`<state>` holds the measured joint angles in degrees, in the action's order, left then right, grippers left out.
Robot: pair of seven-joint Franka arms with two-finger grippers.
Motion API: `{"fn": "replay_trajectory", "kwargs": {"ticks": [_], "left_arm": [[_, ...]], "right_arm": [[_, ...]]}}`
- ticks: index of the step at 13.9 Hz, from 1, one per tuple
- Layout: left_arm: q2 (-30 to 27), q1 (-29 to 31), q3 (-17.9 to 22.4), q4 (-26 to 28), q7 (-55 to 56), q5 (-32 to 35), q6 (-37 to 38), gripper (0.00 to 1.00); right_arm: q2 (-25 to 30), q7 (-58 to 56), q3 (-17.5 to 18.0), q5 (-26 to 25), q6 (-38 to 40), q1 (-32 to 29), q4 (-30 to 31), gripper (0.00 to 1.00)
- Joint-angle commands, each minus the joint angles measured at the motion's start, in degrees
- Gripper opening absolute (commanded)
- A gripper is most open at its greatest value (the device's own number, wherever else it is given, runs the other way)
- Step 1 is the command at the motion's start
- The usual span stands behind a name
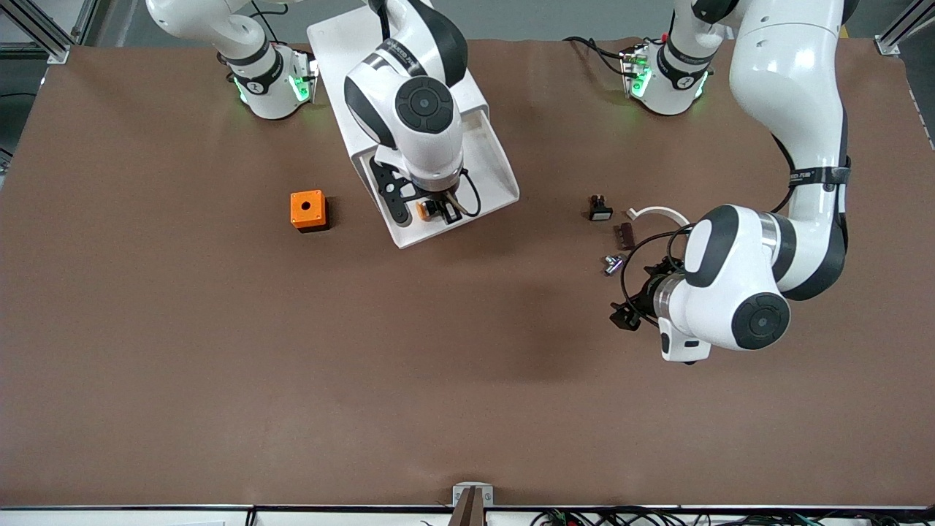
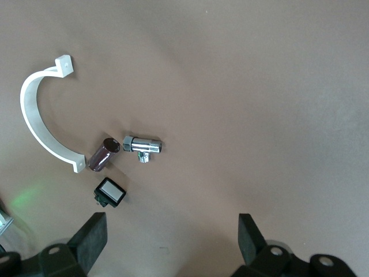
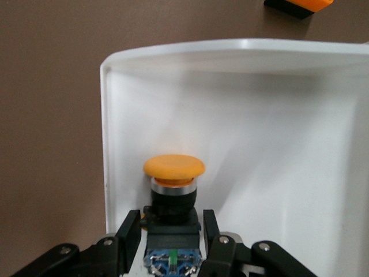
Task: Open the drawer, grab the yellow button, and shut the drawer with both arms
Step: 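Lift the button with the right gripper while the left gripper returns, then push the drawer shut with the left gripper while the right gripper carries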
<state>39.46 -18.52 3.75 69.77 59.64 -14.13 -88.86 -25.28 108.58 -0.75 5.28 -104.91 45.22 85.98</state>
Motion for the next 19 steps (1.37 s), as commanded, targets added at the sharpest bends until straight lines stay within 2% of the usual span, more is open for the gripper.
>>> {"fn": "replay_trajectory", "kwargs": {"ticks": [1,3,8,10,12,14,19], "left_arm": [[-0.3,-0.9,0.0,0.6,0.0,1.6,-1.0,1.00],[-0.2,-1.0,-0.1,0.9,-0.6,2.1,-2.0,1.00],[-0.4,-6.3,-0.2,1.9,-2.5,5.2,-7.0,1.00],[-1.2,-8.5,-0.1,4.0,-4.9,5.2,-10.5,1.00],[-2.4,-10.5,-0.6,4.8,-5.3,5.2,-12.5,1.00],[-3.1,-12.8,-2.5,5.0,-5.9,5.2,-14.0,1.00],[-3.9,-21.0,-3.6,5.7,-5.1,5.1,-14.2,1.00]], "right_arm": [[-1.4,-1.0,-0.2,-0.5,0.1,0.7,-1.2,0.26],[-1.4,-4.3,-0.2,-0.4,0.3,0.7,-1.2,0.16],[-0.6,-7.5,-0.2,-0.4,2.2,-0.2,-1.9,0.13],[0.1,-13.1,-0.7,-0.2,9.5,-1.7,-5.6,0.13],[0.1,-22.9,-0.7,0.2,20.1,-7.1,-10.8,0.13],[1.0,-34.5,-0.6,0.4,27.2,-13.0,-15.3,0.13],[3.1,-71.3,-0.7,0.2,30.8,-30.7,-15.8,0.13]]}}
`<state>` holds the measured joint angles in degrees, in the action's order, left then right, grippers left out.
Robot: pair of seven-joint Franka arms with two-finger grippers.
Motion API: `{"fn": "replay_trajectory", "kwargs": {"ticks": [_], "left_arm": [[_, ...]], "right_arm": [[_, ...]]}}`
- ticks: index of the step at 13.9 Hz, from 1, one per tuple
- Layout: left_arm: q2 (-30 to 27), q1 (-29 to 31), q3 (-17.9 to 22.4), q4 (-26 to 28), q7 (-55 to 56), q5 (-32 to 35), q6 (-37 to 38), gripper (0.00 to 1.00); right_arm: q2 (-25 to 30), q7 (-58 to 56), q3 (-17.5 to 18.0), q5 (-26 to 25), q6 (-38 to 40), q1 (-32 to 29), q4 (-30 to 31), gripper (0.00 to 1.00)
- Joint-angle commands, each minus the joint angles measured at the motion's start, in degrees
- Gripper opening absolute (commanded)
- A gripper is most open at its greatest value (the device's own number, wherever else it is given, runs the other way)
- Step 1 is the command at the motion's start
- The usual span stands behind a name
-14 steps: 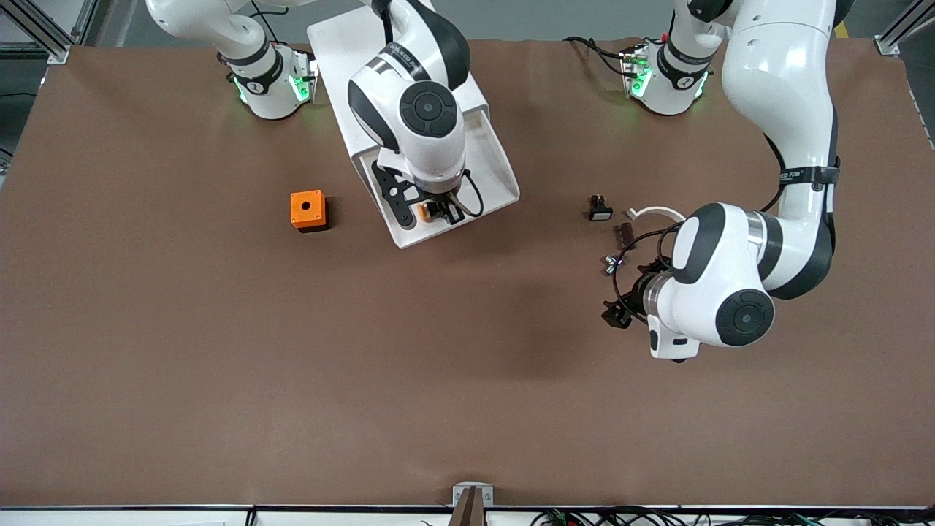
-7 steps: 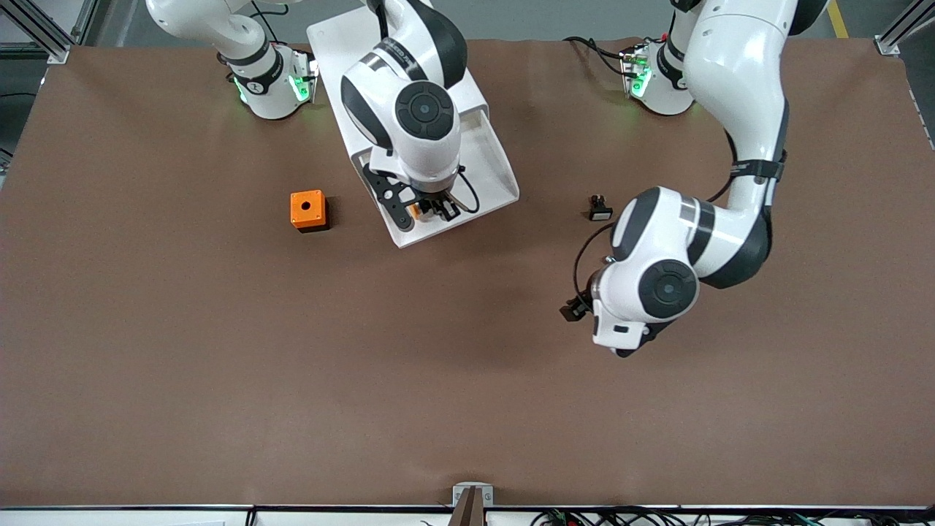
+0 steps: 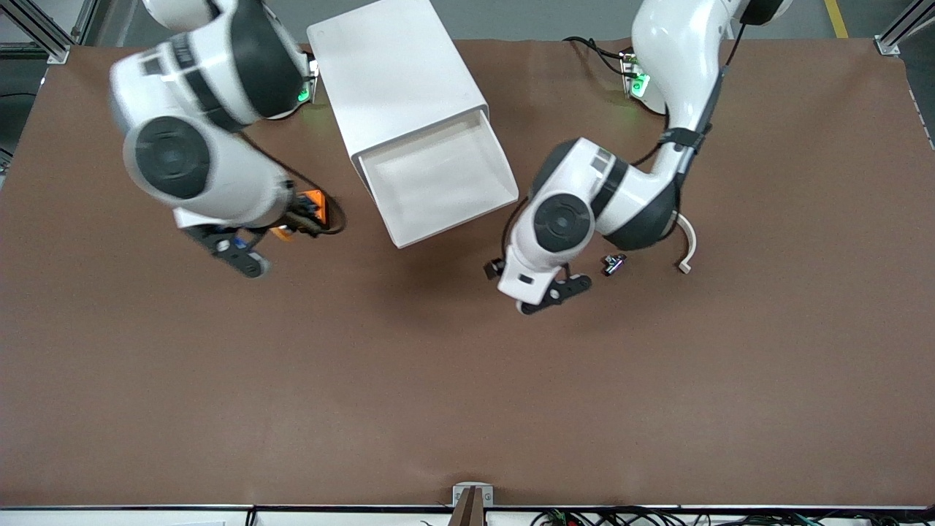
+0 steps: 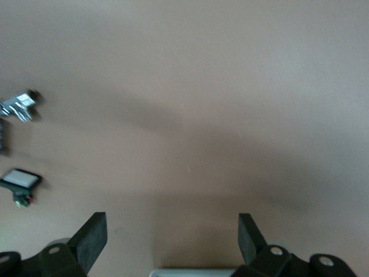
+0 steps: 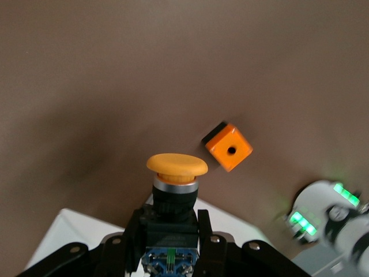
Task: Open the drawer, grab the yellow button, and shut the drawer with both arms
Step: 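Push the drawer shut with the left gripper while the right gripper carries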
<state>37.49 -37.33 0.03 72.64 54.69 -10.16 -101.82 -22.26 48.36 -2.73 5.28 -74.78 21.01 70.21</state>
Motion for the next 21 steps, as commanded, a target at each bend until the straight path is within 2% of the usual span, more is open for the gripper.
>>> {"fn": "replay_trajectory", "kwargs": {"ticks": [1,5,8,12,14,17,21], "left_arm": [[-1.8,-3.8,0.1,3.0,0.1,1.0,-1.4,1.00],[-1.5,-9.4,-0.2,3.1,2.8,0.0,-1.7,1.00],[-1.2,-11.1,-3.3,3.6,7.6,-2.1,-1.7,1.00],[-0.9,-11.4,-6.7,4.7,8.0,-5.2,-1.7,1.00],[-0.8,-11.8,-7.1,4.7,8.1,-8.6,-1.7,1.00],[-0.7,-14.2,-7.0,4.8,10.6,-8.3,-1.6,1.00],[-0.3,-15.4,-6.8,5.0,12.0,-7.8,-0.9,1.00]], "right_arm": [[-0.2,-17.9,1.2,-0.3,0.4,-9.6,0.1,0.13],[-0.6,-35.1,1.2,-9.0,-4.1,-15.2,2.2,0.13],[-0.8,-44.6,1.2,-10.9,-11.3,-18.9,6.4,0.13],[-1.4,-55.4,1.2,-13.0,-25.2,-24.3,14.3,0.13],[-2.8,-56.9,1.2,-13.0,-30.6,-26.4,16.6,0.13],[-6.0,-56.9,1.2,-13.1,-34.8,-29.0,17.8,0.13],[-6.2,-57.4,1.2,-13.2,-45.0,-30.4,27.2,0.13]]}}
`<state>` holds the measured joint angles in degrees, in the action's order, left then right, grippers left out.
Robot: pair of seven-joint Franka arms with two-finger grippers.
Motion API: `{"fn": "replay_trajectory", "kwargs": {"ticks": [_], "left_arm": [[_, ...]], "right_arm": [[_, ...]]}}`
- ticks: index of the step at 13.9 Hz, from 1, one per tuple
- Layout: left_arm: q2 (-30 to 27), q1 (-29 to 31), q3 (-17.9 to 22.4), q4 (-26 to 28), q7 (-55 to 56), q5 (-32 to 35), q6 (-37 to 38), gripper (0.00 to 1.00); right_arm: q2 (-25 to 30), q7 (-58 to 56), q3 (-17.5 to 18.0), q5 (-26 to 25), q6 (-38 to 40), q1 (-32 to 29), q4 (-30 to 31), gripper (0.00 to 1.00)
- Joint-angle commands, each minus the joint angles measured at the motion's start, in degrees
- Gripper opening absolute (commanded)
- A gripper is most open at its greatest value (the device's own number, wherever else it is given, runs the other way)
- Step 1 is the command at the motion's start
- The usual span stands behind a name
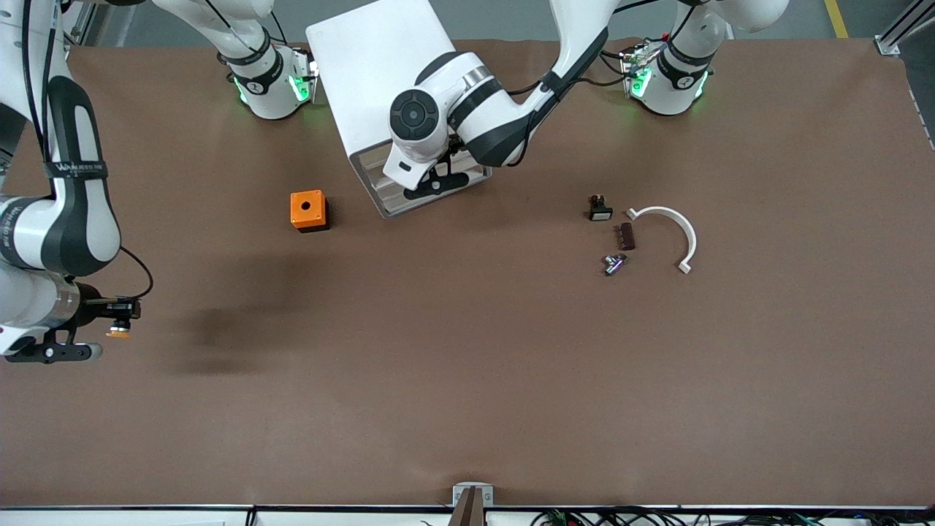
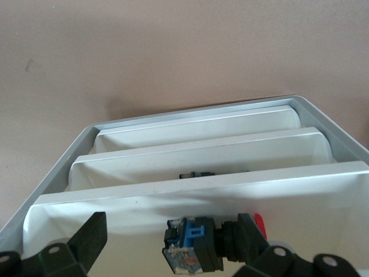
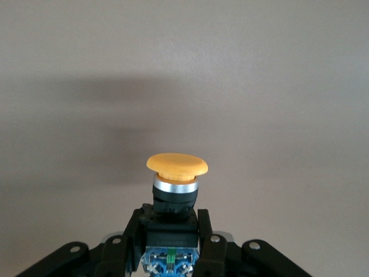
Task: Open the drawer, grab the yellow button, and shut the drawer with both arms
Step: 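Push the drawer shut with the left gripper while the right gripper carries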
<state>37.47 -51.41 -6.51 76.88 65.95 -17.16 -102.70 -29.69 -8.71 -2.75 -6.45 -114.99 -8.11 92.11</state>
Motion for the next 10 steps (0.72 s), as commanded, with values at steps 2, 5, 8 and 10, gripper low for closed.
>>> {"fn": "replay_trajectory", "kwargs": {"ticks": [2,5,8,10], "left_arm": [[-0.6,-0.5,0.3,0.7,0.5,-0.4,0.6,1.00],[-1.3,1.7,2.5,0.4,0.1,10.4,0.9,1.00],[-1.6,10.9,2.4,-0.2,-4.2,14.4,0.9,1.00],[-3.5,15.5,2.7,0.1,-11.9,14.6,1.0,1.00]], "right_arm": [[1.1,-0.4,1.2,-1.8,-10.1,-2.2,8.9,0.13],[-0.1,-0.5,1.3,-5.7,-18.1,-3.0,12.5,0.13],[-1.9,-0.9,1.3,-7.0,-21.7,-3.9,12.8,0.13],[-3.4,-1.9,1.3,-7.5,-24.1,-5.2,12.8,0.13]]}}
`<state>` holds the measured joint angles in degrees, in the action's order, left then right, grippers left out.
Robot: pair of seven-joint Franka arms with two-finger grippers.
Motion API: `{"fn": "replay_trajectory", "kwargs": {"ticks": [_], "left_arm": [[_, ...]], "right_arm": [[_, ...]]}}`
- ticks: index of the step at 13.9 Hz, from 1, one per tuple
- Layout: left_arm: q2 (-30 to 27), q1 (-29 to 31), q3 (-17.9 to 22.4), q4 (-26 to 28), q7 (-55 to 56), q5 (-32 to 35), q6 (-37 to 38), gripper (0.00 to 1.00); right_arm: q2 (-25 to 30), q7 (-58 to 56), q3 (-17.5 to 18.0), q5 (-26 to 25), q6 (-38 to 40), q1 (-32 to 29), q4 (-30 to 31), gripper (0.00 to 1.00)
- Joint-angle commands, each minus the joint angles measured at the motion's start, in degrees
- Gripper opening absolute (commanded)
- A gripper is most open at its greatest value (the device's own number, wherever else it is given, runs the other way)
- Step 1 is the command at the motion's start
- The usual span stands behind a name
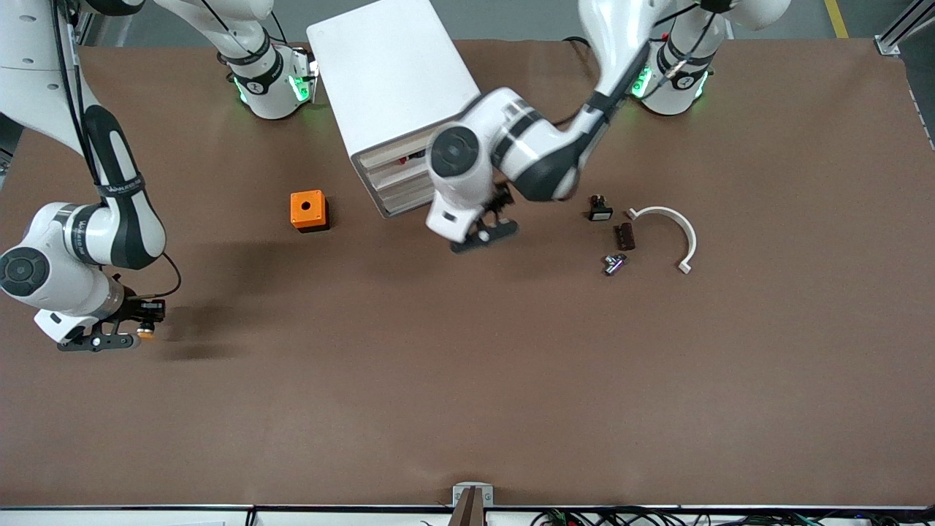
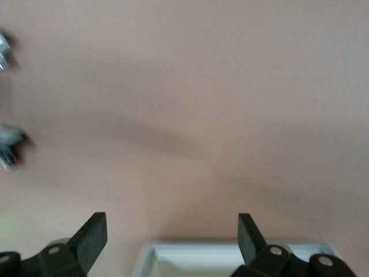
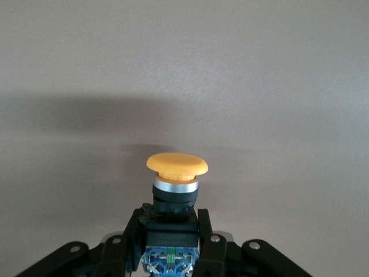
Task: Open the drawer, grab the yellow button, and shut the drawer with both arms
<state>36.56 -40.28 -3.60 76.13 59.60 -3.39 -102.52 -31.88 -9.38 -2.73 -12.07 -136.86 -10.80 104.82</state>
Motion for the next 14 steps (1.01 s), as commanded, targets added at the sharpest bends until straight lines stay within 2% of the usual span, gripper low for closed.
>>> {"fn": "replay_trajectory", "kwargs": {"ticks": [1,3,5,7,9,10,11,12,14], "left_arm": [[-3.2,7.6,0.0,0.7,-8.2,0.8,1.7,1.00],[-4.7,13.2,0.2,0.6,-11.1,1.0,2.2,1.00],[-6.8,17.6,-0.1,0.6,-11.8,4.3,2.4,1.00],[-9.5,19.5,-0.1,0.7,-14.0,6.3,4.4,1.00],[-12.5,22.9,-0.2,0.8,-20.7,6.4,7.1,1.00],[-13.7,24.4,-0.2,0.8,-23.5,6.4,9.1,1.00],[-15.0,25.3,-0.2,0.9,-25.2,6.4,10.7,1.00],[-16.8,26.7,-0.2,0.9,-27.0,6.4,11.4,1.00],[-19.9,29.5,-0.4,1.2,-32.6,6.1,13.1,1.00]], "right_arm": [[-1.9,-1.3,1.2,-1.8,-2.6,-2.5,0.0,0.13],[-2.7,-1.2,1.3,-1.6,-3.4,-2.7,0.1,0.14],[-3.4,-0.7,1.3,-1.4,-3.9,-3.1,0.0,0.13],[-3.5,-0.5,1.3,-1.4,-3.9,-3.1,0.0,0.13],[-4.0,-0.5,1.3,-1.2,-3.9,-3.2,-0.1,0.16],[-4.0,-0.5,1.3,-1.1,-3.9,-3.3,-0.1,0.28],[-3.9,-0.5,1.4,-1.1,-3.7,-3.2,-0.1,0.78],[-2.8,-0.6,1.3,-1.1,-2.5,-3.0,0.0,1.00],[1.2,-1.1,1.5,-1.1,3.8,-3.0,-0.4,1.00]]}}
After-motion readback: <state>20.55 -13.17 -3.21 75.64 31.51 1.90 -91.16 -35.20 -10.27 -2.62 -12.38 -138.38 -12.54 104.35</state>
